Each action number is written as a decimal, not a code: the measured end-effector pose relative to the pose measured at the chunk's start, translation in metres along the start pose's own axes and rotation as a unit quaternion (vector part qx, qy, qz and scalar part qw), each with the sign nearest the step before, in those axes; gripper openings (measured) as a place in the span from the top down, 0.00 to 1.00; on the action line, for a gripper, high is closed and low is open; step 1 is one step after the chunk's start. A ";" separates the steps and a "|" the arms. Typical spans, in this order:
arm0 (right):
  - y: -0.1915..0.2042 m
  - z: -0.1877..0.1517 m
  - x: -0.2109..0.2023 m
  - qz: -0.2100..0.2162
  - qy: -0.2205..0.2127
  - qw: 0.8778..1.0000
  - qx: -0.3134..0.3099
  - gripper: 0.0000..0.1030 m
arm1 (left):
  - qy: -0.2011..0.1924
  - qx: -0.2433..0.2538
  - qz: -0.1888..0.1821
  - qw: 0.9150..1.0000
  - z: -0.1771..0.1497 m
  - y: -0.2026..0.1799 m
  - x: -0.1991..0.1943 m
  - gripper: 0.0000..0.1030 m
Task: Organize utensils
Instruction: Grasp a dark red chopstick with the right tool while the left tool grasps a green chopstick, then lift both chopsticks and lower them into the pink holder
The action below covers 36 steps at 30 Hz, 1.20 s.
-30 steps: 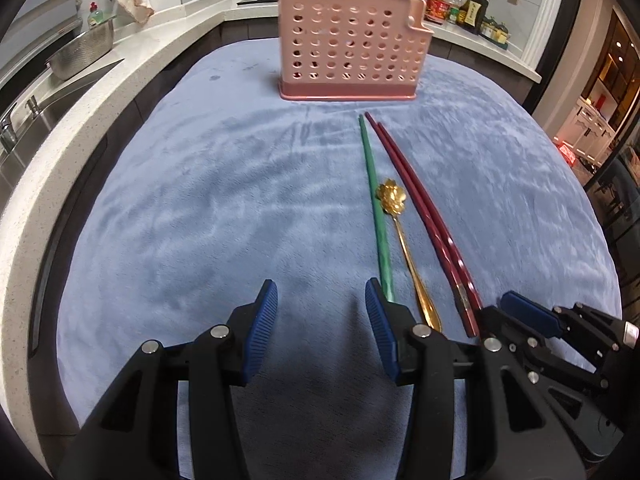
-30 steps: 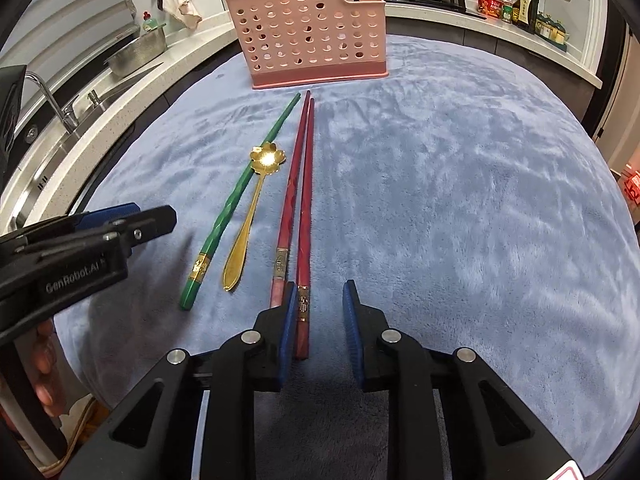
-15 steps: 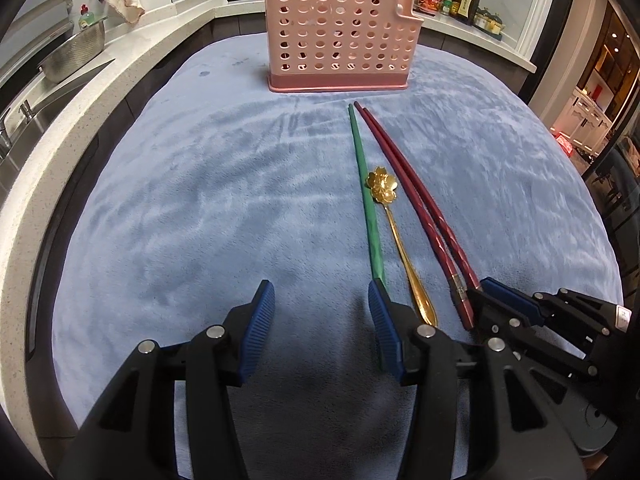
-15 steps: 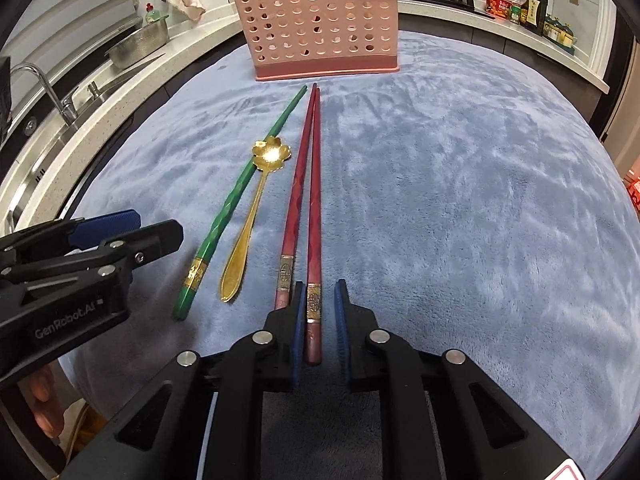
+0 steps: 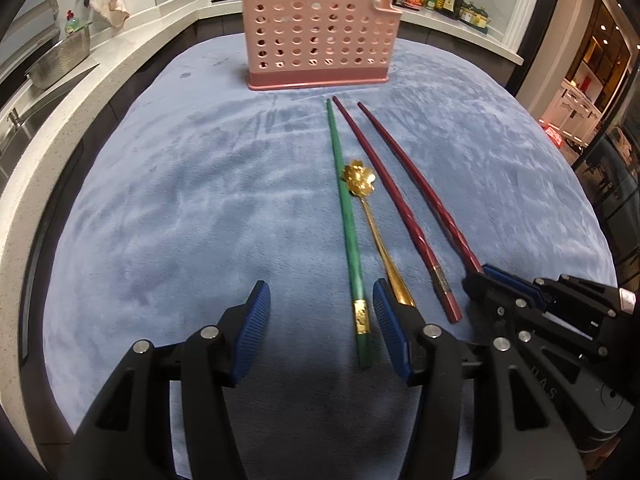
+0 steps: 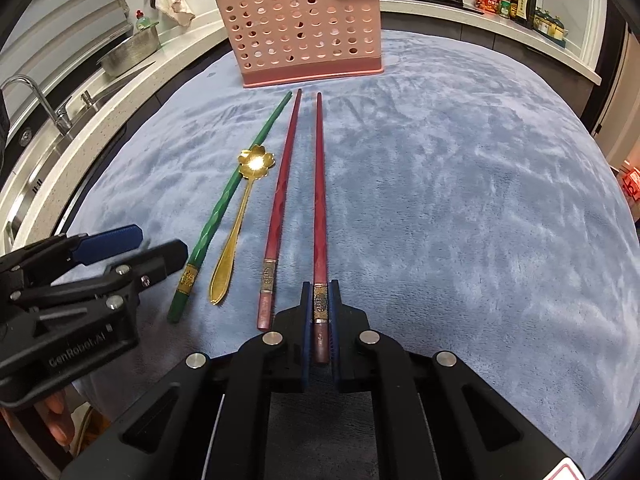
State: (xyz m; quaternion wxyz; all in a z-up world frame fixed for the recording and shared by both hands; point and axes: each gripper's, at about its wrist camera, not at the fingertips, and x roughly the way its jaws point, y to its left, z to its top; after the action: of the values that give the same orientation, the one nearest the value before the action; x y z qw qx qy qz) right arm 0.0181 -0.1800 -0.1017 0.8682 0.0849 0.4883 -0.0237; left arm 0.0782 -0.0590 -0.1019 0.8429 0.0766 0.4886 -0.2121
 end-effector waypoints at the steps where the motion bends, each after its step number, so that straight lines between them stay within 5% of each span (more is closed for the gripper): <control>1: 0.000 0.000 0.000 0.000 -0.001 1.000 0.000 0.93 | 0.002 0.002 -0.001 1.000 -0.001 -0.001 0.001 0.51; 10: 0.000 -0.001 -0.002 -0.001 -0.001 1.000 0.001 0.93 | 0.014 -0.006 -0.010 1.000 -0.006 0.004 0.011 0.60; 18: 0.000 -0.001 -0.003 0.001 -0.002 1.000 0.003 0.93 | 0.010 -0.019 -0.040 0.999 -0.010 0.013 0.012 0.92; 29: 0.000 0.010 -0.032 0.004 -0.030 1.000 0.005 0.93 | -0.039 -0.039 -0.034 0.998 0.007 0.027 -0.025 0.94; 36: -0.006 0.037 -0.074 0.003 -0.083 0.996 0.011 0.93 | -0.094 -0.045 -0.010 0.995 0.037 0.042 -0.070 0.94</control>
State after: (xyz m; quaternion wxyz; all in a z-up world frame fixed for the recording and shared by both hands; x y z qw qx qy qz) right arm 0.0098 -0.1950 -0.0201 0.9050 0.0938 0.4136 -0.0336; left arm 0.0954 -0.0135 -0.0267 0.8854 0.0132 0.4173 -0.2045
